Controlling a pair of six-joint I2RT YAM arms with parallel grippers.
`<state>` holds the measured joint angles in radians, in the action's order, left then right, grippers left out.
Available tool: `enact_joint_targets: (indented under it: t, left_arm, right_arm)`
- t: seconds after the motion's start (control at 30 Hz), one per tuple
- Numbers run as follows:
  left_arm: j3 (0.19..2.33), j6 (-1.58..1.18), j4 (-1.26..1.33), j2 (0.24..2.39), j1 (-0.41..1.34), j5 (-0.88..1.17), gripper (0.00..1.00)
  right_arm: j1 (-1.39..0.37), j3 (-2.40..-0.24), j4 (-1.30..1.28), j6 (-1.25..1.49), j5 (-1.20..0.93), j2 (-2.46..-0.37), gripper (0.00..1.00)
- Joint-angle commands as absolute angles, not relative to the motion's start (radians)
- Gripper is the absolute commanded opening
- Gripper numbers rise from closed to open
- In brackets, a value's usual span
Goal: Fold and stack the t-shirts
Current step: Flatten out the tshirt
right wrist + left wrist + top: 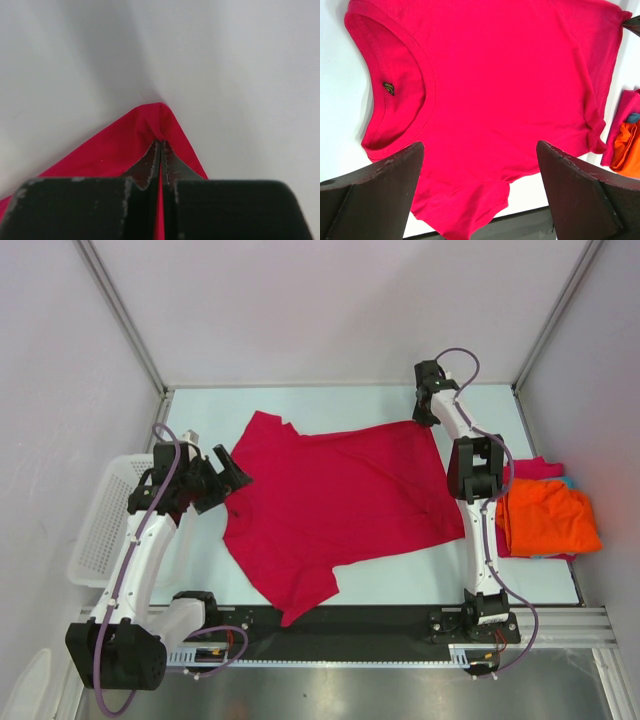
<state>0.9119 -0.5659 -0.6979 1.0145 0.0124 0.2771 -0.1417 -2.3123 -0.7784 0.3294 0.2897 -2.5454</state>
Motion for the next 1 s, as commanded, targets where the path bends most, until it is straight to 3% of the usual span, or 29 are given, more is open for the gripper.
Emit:
enact_joint_targets:
  t: [0.0, 0.27, 0.73, 0.93, 0.97]
  left_arm:
    - [0.927, -0.538, -0.69, 1.011, 0.003, 0.299, 1.0]
    - [0.939, -0.532, -0.698, 1.009, -0.025, 0.298, 0.99]
    - [0.957, -0.523, -0.712, 1.035, -0.025, 0.284, 1.0]
    - [0.946, -0.523, -0.7, 1.068, -0.023, 0.282, 0.99]
    - [0.94, -0.531, -0.69, 1.08, -0.025, 0.288, 1.0]
  right_arm:
    - [-0.147, -2.391, -0.741, 0.29, 0.353, -2.528, 0.0]
    - [-0.117, -2.555, -0.769, 0.261, 0.468, -2.583, 0.0]
    - [-0.049, -2.583, -0.755, 0.23, 0.532, -2.677, 0.0]
    - [-0.032, -2.605, -0.756, 0.25, 0.468, -2.715, 0.0]
    - [-0.037, -2.599, -0.759, 0.252, 0.439, -2.712, 0.1]
